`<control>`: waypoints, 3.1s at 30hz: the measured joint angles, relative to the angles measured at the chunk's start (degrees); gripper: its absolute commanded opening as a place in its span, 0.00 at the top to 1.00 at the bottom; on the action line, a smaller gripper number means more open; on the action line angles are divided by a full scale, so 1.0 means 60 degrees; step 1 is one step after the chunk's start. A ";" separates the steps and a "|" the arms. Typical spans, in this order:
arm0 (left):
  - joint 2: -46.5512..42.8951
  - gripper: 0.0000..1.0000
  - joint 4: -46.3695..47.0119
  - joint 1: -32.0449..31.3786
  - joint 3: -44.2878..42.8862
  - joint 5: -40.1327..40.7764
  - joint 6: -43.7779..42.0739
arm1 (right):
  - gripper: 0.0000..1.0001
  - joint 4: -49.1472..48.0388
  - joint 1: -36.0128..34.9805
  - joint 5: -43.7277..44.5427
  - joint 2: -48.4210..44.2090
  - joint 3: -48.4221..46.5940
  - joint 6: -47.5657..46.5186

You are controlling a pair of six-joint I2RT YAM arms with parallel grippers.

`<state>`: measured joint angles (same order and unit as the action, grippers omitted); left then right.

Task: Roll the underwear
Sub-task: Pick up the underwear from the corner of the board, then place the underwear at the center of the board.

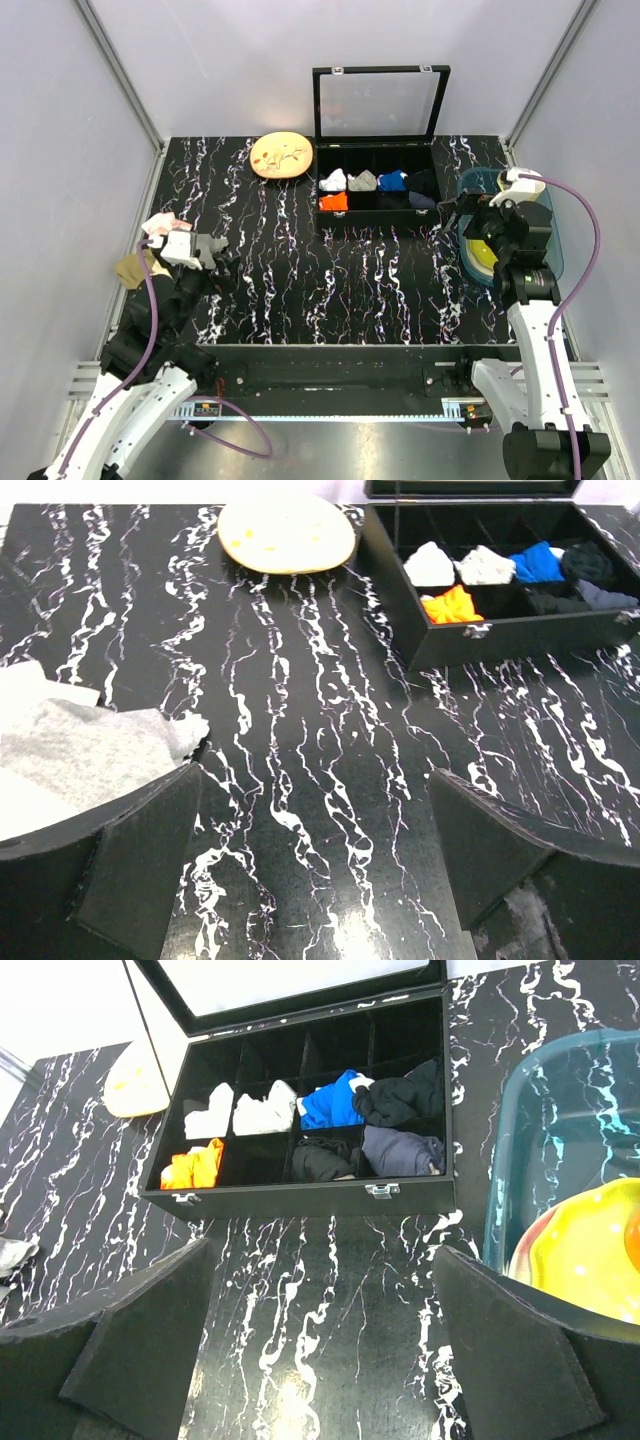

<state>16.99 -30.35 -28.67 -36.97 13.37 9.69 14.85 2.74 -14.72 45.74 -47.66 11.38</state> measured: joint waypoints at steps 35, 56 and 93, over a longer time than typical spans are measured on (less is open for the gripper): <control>1.0211 0.33 -0.0361 0.7435 -0.4444 -0.2029 0.0874 | 0.00 0.0393 0.0029 -0.5982 0.1865 -0.0477 -0.2594; 1.0867 1.00 -0.1297 0.7093 -0.4962 -0.0623 0.0204 | 0.00 0.0510 0.0033 -0.6204 0.1905 -0.0477 -0.2612; 0.7635 1.00 0.0681 -0.2590 -0.2805 -0.3271 0.5235 | 0.00 0.2459 0.0036 -0.8116 0.1625 -0.0474 -0.6306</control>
<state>62.81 -26.26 -44.21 -53.80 -6.26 41.10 29.61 2.96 -63.42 55.48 -50.50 -26.46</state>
